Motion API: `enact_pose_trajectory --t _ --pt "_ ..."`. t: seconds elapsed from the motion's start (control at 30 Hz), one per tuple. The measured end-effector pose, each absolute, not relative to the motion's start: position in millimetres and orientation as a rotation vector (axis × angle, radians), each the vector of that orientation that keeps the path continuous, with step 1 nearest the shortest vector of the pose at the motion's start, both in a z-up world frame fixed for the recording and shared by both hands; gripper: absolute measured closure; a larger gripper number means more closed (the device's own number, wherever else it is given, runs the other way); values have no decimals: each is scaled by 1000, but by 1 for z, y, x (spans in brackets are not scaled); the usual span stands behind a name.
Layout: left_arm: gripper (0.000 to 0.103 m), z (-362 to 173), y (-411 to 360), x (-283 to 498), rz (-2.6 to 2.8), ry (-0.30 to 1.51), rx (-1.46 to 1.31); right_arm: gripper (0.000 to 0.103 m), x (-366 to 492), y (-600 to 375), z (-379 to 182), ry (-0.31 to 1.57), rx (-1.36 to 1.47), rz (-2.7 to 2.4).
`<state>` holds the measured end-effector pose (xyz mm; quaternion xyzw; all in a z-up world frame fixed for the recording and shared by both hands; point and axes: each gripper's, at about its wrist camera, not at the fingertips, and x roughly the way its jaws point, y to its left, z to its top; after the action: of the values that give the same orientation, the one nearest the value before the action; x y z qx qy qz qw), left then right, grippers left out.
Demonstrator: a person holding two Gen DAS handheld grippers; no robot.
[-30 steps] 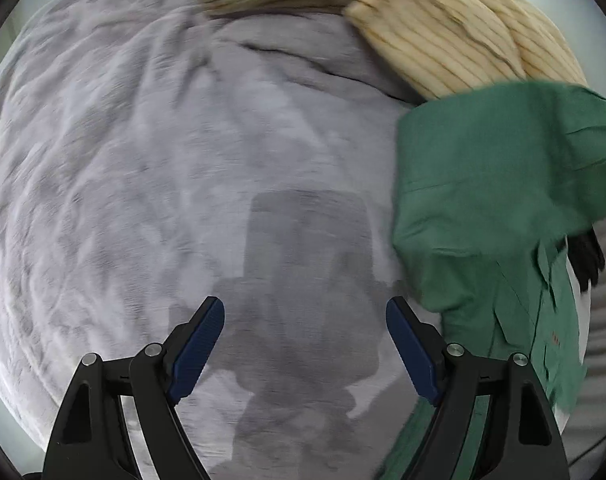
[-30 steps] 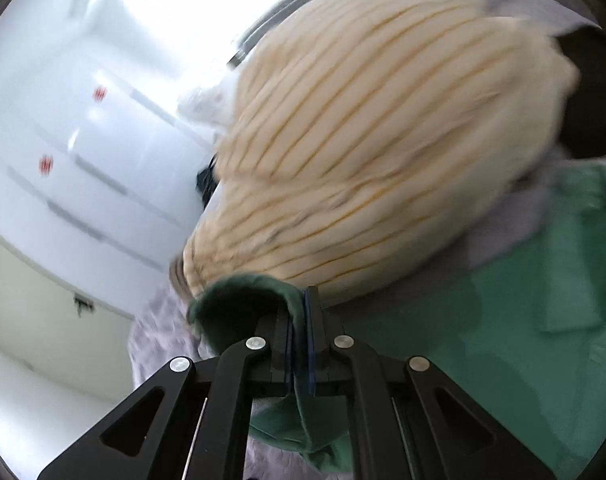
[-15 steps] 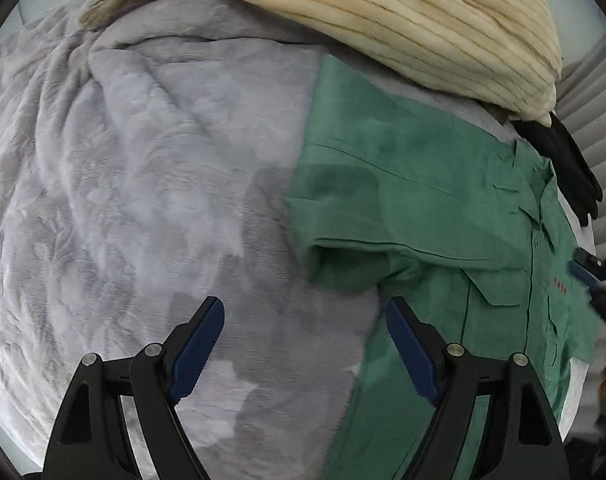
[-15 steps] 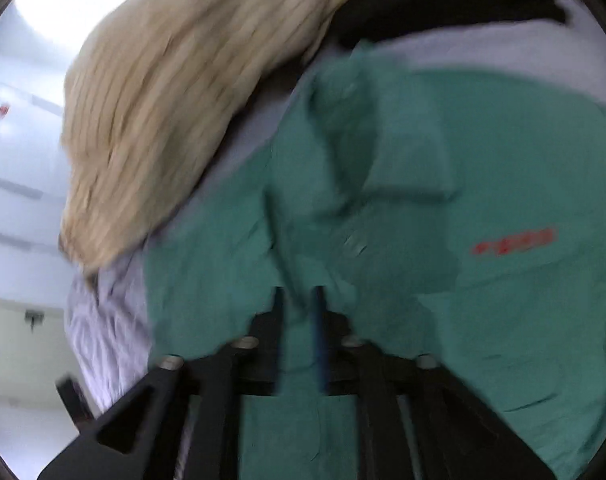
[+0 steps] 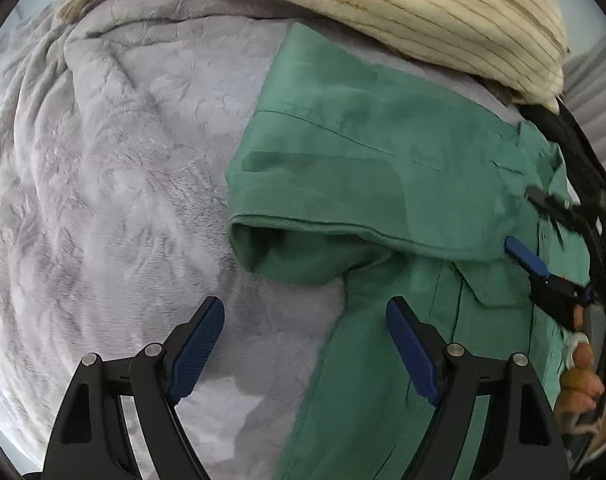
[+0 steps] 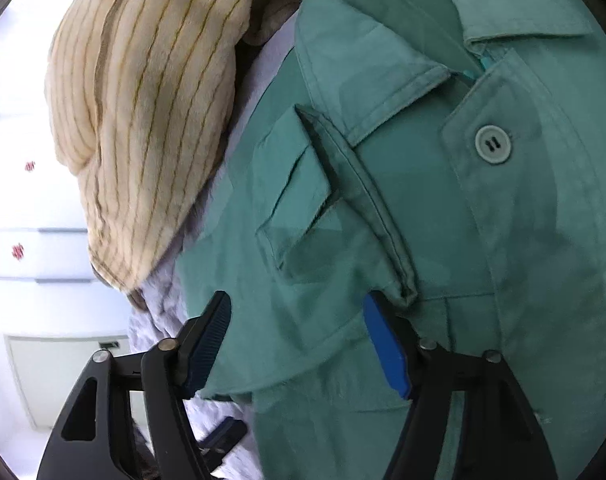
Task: Fold large clothes
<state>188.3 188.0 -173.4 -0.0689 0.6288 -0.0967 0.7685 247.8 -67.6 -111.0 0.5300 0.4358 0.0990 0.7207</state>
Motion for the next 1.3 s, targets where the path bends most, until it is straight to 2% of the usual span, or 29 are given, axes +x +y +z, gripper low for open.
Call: enact_pose_trajectory --t 0.03,0.13,0.23,0.5,0.53,0.6,0.83,0.93,1.0,1.17,1.3 --pt "20 -176 186 189 -200 1372 -156 57 250 -66 -113 977 1188 223" --pt "20 -176 188 187 -192 1369 -168 57 228 -72 -117 988 1232 205" --pt "20 -176 197 185 -183 1368 -153 49 218 -74 -125 976 1238 182" --pt "20 -182 185 196 -173 1357 -167 47 238 -65 -137 833 1365 197" --pt "20 -185 180 197 -172 1359 -167 58 242 -64 -139 826 1406 203" --pt "20 -189 173 199 -164 1359 -160 98 249 -64 -138 804 1505 246" --pt "20 -190 183 216 -69 1295 -127 99 241 -98 -44 560 1393 396" --pt "20 -189 191 219 -66 1293 -120 99 221 -130 -28 535 1275 318" --pt "16 -187 192 219 -102 1288 -87 99 208 -147 -40 576 1236 234" --pt "16 -178 193 211 -249 1299 75 98 171 -170 -99 702 1233 44" --pt "16 -164 225 205 -329 1355 59 98 150 -174 -127 739 1281 -4"
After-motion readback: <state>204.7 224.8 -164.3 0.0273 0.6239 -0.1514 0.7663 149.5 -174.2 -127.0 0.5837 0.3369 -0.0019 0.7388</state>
